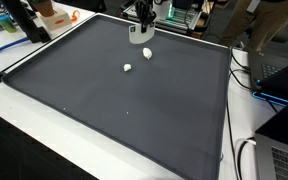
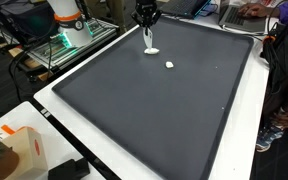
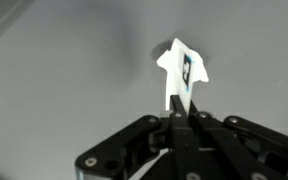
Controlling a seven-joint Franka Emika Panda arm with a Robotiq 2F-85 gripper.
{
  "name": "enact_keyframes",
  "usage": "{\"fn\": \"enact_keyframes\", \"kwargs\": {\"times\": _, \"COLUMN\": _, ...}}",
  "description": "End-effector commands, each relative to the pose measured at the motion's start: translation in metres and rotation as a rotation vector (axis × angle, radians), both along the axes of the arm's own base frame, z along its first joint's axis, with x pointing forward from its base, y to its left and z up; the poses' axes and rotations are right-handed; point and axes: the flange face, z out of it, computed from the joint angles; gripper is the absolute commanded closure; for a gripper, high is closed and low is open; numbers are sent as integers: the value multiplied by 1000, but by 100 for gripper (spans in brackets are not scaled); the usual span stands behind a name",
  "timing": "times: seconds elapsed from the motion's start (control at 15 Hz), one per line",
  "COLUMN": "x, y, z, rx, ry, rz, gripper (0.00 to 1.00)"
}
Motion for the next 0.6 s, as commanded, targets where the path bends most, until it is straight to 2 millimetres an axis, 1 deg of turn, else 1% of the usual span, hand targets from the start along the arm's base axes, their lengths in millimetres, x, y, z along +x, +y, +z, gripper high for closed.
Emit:
{"fn": "enact_keyframes", "kwargs": {"times": 0.0, "x": -13, "y": 0, "z": -3, "rx": 1, "ry": 9, "rz": 93, "gripper": 99}}
{"fn": "enact_keyframes", "kwargs": {"times": 0.2, "x": -9, "y": 0, "z": -14, "rx": -5, "ry": -15, "rz": 70, "gripper": 99}}
{"fn": "enact_keyframes", "kwargs": {"times": 0.4, "x": -7, "y": 2, "z": -14, "rx": 38, "ry": -64, "rz": -3, "gripper": 99}}
{"fn": "enact_keyframes", "kwargs": {"times": 0.53, "x": -8, "y": 3, "z": -16, "rx": 51, "ry": -66, "rz": -37, "gripper": 99}}
